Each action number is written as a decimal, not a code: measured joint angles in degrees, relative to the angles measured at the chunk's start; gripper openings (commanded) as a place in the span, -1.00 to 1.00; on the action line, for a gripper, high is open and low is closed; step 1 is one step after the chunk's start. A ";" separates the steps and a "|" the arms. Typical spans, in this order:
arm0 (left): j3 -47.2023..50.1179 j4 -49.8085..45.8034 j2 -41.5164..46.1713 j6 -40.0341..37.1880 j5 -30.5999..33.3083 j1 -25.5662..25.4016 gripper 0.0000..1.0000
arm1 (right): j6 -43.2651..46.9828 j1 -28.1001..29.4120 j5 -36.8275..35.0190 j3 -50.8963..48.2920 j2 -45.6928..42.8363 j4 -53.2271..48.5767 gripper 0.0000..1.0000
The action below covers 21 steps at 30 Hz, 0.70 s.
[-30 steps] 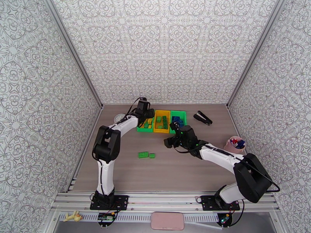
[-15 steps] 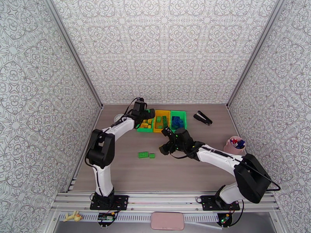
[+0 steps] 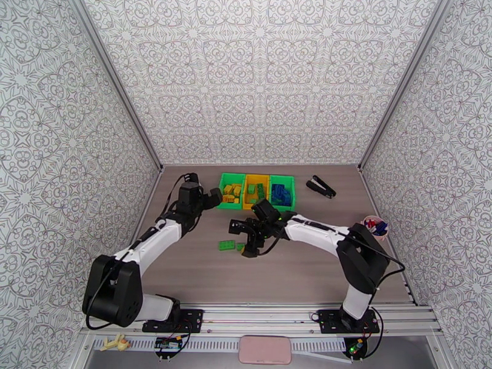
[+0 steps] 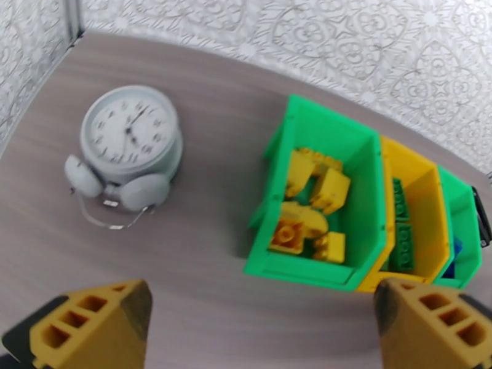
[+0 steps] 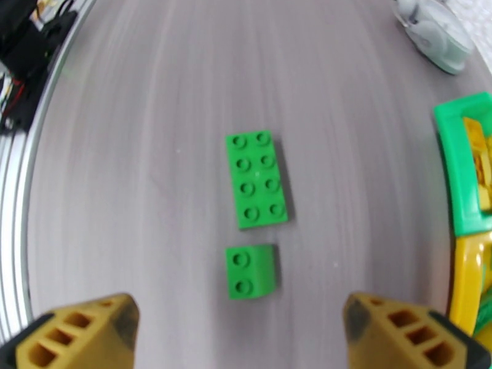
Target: Sort the legos into containers by color
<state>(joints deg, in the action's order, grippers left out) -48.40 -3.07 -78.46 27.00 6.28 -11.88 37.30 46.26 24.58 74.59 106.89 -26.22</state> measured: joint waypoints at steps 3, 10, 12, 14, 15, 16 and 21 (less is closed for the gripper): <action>3.04 -1.05 2.86 0.00 0.00 2.01 0.99 | 3.32 1.14 -1.55 3.82 3.91 -3.48 0.82; 5.09 -1.86 6.12 0.09 1.05 4.68 0.99 | 6.36 3.17 -6.67 8.50 10.49 -7.34 0.67; 5.25 -1.84 6.12 0.24 1.09 4.81 0.99 | 6.08 3.19 -7.85 9.70 12.15 -7.85 0.55; 5.49 -1.86 6.12 0.42 1.07 4.81 0.99 | 5.14 3.19 -8.79 10.62 13.29 -7.82 0.47; 5.57 -1.88 6.12 0.42 1.09 4.81 0.99 | 4.66 3.19 -9.20 10.97 13.81 -7.72 0.45; 5.57 -1.88 6.12 0.39 1.07 4.79 0.99 | 4.28 3.19 -9.44 11.15 14.12 -7.72 0.41; 5.57 -1.88 6.12 -0.24 1.20 4.02 0.99 | 2.64 3.19 -10.54 11.67 14.64 -7.78 0.22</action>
<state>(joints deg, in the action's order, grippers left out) -42.83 -4.95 -72.34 26.76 7.49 -7.86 39.94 49.45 14.04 86.26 121.54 -34.00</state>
